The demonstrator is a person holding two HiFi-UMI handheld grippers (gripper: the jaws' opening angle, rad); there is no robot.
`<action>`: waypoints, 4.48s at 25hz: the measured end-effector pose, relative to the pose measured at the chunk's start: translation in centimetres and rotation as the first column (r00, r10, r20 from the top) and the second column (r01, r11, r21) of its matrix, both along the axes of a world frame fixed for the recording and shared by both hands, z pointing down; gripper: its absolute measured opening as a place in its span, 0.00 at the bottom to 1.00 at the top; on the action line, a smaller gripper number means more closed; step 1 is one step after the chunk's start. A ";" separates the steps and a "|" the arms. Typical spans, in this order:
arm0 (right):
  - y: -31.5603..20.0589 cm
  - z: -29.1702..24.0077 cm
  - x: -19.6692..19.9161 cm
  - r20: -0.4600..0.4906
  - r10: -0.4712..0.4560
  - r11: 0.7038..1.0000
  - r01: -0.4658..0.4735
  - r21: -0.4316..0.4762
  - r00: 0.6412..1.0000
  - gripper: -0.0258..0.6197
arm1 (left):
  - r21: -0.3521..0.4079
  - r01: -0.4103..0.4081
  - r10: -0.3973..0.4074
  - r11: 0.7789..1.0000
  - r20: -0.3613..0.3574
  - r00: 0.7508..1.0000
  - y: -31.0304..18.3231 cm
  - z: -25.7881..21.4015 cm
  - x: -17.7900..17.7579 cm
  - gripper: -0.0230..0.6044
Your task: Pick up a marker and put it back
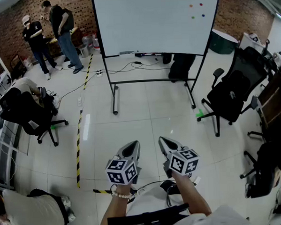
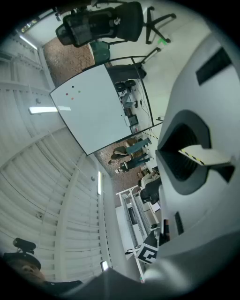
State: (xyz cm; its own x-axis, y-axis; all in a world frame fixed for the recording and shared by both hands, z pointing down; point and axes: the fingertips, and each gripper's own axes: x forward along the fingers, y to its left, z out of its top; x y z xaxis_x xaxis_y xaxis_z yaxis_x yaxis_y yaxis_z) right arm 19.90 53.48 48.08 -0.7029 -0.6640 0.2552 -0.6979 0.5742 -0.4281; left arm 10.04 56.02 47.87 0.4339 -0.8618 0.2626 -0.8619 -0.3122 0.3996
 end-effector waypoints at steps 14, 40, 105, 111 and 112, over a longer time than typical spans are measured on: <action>-4.4 1.4 -1.4 -0.012 0.003 1.000 -0.003 -0.017 1.000 0.05 | 0.008 0.007 -0.007 1.000 -0.041 0.999 -4.9 0.6 -1.5 0.02; -33.9 1.7 -1.1 0.070 -0.048 0.997 0.052 -0.050 0.996 0.05 | -0.001 0.072 -0.072 0.997 0.027 0.997 -33.5 -0.4 -1.3 0.02; -83.8 4.7 -21.3 -0.020 0.138 0.988 -0.139 -0.073 0.990 0.19 | -0.067 -0.032 0.028 0.997 -0.058 0.998 -83.0 3.0 -24.3 0.02; -89.7 8.7 -22.3 -0.074 0.109 0.986 -0.118 -0.122 0.991 0.33 | -0.111 -0.017 0.008 0.994 -0.075 0.997 -85.8 4.6 -24.1 0.02; -90.5 9.4 -22.4 -0.079 0.107 0.984 -0.117 -0.137 0.991 0.36 | -0.119 -0.013 0.004 0.993 -0.079 0.997 -86.3 4.8 -24.1 0.02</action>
State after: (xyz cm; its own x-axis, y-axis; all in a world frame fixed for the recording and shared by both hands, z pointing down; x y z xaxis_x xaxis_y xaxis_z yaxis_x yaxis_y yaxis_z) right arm -2.46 -37.06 57.45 -0.6031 -0.6910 0.3985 -0.7856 0.4282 -0.4466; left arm -14.04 -30.28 52.66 0.4645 -0.8226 0.3280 -0.8238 -0.2655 0.5008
